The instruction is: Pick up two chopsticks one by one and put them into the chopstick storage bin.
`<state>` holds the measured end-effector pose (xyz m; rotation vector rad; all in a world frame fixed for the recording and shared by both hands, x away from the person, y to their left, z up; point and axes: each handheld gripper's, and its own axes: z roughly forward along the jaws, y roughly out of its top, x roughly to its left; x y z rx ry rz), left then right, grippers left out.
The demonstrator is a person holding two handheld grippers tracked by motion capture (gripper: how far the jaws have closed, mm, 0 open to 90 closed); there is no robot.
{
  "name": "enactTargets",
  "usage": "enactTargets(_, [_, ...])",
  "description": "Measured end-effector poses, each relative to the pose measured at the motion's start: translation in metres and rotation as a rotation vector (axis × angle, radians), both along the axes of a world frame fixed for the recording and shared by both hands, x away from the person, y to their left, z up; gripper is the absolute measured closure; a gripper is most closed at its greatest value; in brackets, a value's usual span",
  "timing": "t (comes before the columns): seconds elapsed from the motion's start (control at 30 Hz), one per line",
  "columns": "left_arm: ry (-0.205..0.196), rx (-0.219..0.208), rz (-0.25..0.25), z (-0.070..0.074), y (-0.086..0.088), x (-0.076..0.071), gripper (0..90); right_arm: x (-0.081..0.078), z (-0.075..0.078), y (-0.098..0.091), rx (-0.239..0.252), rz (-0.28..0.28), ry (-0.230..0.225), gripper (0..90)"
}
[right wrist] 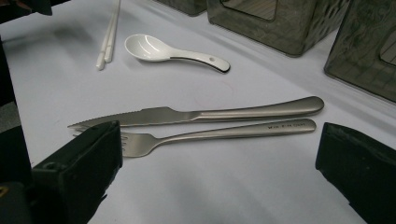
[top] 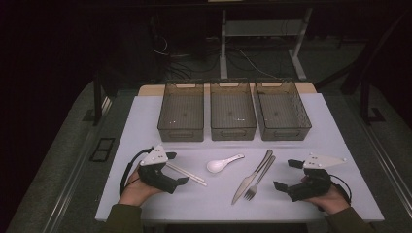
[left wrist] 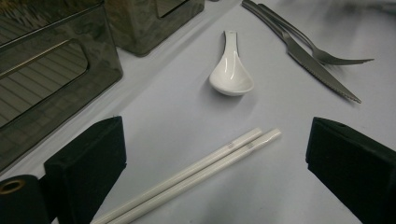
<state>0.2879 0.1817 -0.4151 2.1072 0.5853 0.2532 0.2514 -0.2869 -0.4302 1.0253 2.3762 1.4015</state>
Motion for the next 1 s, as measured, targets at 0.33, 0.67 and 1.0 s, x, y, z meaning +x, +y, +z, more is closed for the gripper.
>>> enactTargets(0.33, [0.016, 0.019, 0.001, -0.004, 0.013, 0.016, 16.8, 0.001, 0.0, -0.001, 0.006, 0.001, 0.009, 0.9])
enactTargets(0.67, [0.028, 0.104, -0.041, -0.011, 0.017, 0.032, 35.4, 0.003, -0.001, -0.001, 0.003, 0.0, 0.017, 0.9])
enactTargets(1.0, [0.071, 0.155, -0.143, -0.02, 0.009, 0.042, 46.2, 0.004, -0.002, 0.0, 0.0, 0.005, 0.021, 0.9])
